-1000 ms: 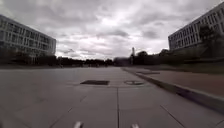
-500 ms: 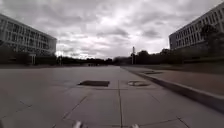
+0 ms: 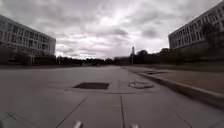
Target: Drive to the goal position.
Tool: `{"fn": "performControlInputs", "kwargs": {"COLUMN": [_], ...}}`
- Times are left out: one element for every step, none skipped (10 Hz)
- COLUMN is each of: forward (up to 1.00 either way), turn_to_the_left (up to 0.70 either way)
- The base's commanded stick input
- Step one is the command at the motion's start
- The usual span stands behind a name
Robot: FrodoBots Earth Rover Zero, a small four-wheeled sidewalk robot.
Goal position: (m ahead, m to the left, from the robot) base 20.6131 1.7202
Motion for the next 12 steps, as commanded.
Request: {"fn": "performControlInputs", "kwargs": {"forward": [0.7, 0.7, 0.7, 0.7, 0.7, 0.7, 0.7, 0.7, 0.7, 0.7, 0.7, 0.7], "turn_to_the_left": [0.0, 0.0, 0.0, 0.0, 0.0, 0.0, 0.0, 0.0, 0.0, 0.0, 0.0, 0.0]}}
